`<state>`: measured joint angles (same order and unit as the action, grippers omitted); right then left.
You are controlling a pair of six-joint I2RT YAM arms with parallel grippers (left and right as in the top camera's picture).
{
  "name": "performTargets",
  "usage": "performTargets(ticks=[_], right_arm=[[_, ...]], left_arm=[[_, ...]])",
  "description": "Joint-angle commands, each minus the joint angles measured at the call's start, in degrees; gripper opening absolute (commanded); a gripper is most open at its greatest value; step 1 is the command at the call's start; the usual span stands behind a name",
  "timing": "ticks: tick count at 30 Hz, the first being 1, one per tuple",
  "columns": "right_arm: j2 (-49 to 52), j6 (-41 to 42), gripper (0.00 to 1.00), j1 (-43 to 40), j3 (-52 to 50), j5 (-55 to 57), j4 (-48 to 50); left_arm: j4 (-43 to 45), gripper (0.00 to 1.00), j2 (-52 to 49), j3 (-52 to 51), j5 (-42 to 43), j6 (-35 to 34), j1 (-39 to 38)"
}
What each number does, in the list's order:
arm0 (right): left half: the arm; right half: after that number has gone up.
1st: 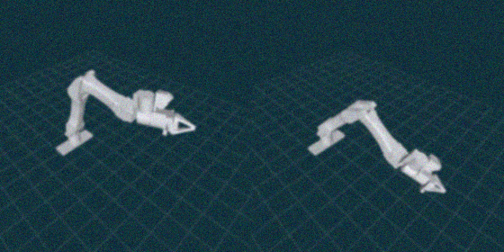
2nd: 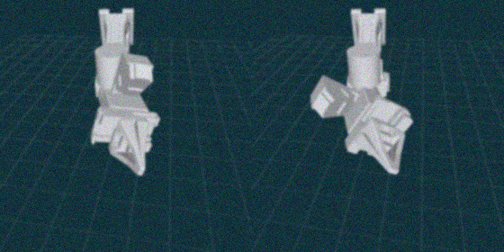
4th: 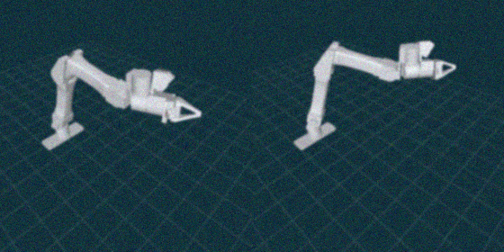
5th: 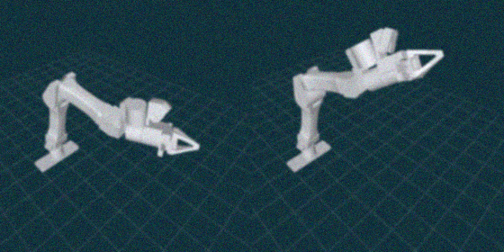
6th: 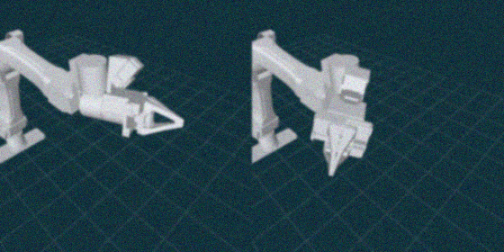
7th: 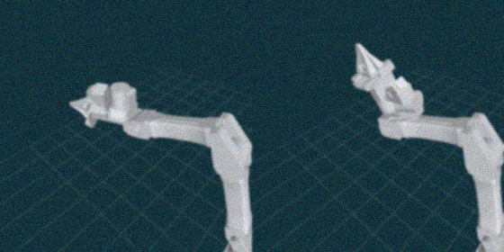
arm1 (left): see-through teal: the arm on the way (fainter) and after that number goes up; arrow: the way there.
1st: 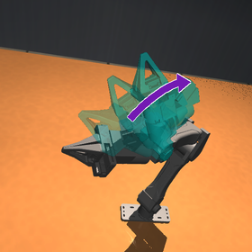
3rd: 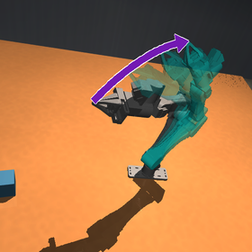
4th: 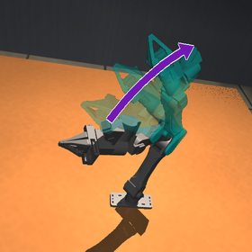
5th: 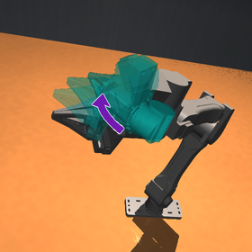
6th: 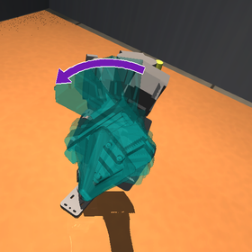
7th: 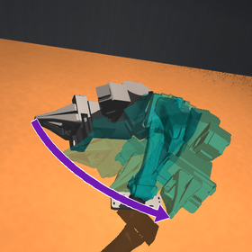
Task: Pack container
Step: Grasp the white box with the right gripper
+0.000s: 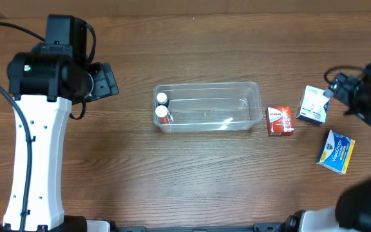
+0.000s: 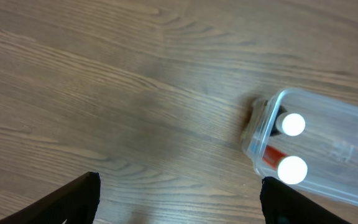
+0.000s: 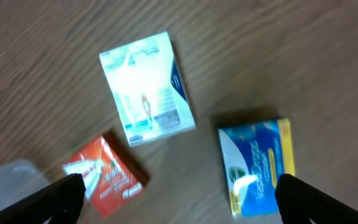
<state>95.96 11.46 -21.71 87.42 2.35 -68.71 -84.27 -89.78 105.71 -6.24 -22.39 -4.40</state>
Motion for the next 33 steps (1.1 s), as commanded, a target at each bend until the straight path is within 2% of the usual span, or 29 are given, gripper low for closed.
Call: performTargets(ticks=[1, 12, 33], right_arm=[[8.3, -6.0, 1.0, 0.0, 7.2, -3.1, -0.5], [21.0, -12.0, 1.0, 2.2, 7.5, -3.1, 3.1], [28.9, -13.4, 1.0, 4.4, 6.8, -0.3, 5.9]], left_arm=[[0.7, 0.84, 0.2, -1.6, 0.1, -0.9, -0.1], [2.0, 0.85, 0.2, -1.8, 0.0, -0.3, -0.1], [3.1, 0.85, 0.2, -1.8, -0.2, 0.1, -0.1]])
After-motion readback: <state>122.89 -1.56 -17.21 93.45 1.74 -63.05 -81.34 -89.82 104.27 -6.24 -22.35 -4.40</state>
